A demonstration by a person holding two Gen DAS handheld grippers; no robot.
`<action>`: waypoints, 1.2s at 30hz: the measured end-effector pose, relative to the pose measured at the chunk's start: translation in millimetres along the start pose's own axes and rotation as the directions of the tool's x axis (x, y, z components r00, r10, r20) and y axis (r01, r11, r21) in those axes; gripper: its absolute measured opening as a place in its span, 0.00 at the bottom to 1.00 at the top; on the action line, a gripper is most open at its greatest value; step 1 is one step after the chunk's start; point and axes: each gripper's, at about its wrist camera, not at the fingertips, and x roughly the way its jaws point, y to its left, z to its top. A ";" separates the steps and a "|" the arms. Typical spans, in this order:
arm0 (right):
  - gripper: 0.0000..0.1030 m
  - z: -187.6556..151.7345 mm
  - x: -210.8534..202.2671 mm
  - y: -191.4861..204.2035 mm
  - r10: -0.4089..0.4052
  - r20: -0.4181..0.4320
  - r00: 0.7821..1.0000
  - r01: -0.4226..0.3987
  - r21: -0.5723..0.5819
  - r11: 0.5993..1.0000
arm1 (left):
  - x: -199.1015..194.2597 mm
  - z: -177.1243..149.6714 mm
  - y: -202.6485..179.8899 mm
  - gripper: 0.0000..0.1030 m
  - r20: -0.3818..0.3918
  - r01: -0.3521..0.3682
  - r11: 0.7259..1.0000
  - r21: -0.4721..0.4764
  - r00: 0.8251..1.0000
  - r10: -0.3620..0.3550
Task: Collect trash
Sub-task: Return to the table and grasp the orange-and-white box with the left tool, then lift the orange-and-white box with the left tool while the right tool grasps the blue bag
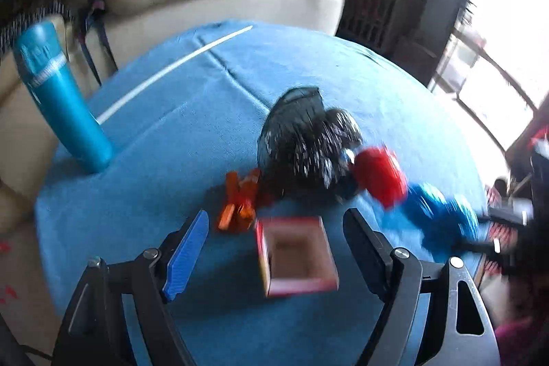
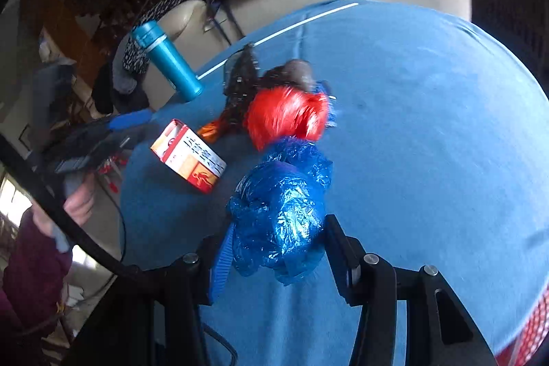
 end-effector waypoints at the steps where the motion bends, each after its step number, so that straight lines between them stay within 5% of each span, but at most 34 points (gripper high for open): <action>1: 0.52 -2.1 -3.0 -2.2 -0.003 0.008 1.000 0.003 0.010 1.000 | 6.1 5.2 2.1 0.79 -0.015 0.010 0.999 -0.032 1.000 -0.011; 3: 0.52 -9.3 -13.0 -10.1 -0.001 0.025 1.000 0.000 0.040 0.999 | 19.1 14.3 8.7 0.78 -0.063 0.033 0.994 -0.101 0.997 -0.040; 5: 0.52 -13.0 -18.3 -14.8 0.002 0.035 0.999 -0.004 0.061 0.998 | 23.4 12.6 10.3 0.48 -0.090 0.063 0.988 -0.142 0.993 -0.076; 6: 0.52 -14.5 -19.9 -16.4 0.004 0.038 0.999 -0.007 0.067 0.998 | 27.0 11.2 11.8 0.42 -0.110 0.075 0.984 -0.165 0.990 -0.094; 13: 0.52 -22.1 -23.7 -10.2 0.032 0.047 0.998 -0.034 0.054 0.998 | 18.9 -20.0 5.8 0.23 -0.129 0.064 0.981 -0.181 0.988 -0.088; 23: 0.52 -30.9 -42.4 -19.1 0.041 0.083 0.996 -0.046 0.056 0.997 | -24.1 -87.6 -1.8 0.24 -0.081 -0.036 0.990 -0.138 0.996 0.025; 25: 0.51 -32.3 -44.7 -20.8 0.041 0.085 0.996 -0.046 0.060 0.997 | -26.9 -97.6 2.4 0.34 -0.095 -0.046 0.988 -0.145 0.995 0.033; 28: 0.52 -34.5 -47.6 -23.7 0.027 0.089 0.996 -0.033 0.062 0.998 | -39.0 -108.5 3.8 0.67 -0.071 -0.040 0.986 -0.161 0.997 0.029; 32: 0.53 -35.7 -46.8 -25.7 -0.011 0.087 0.996 0.008 0.043 0.999 | -51.3 -110.2 -8.9 0.70 -0.012 -0.064 0.993 -0.104 0.998 0.063; 36: 0.56 -38.7 -39.6 -32.2 -0.029 0.060 0.998 0.026 0.052 0.998 | -32.7 -106.4 -27.4 0.70 -0.047 -0.144 0.990 0.010 0.988 0.144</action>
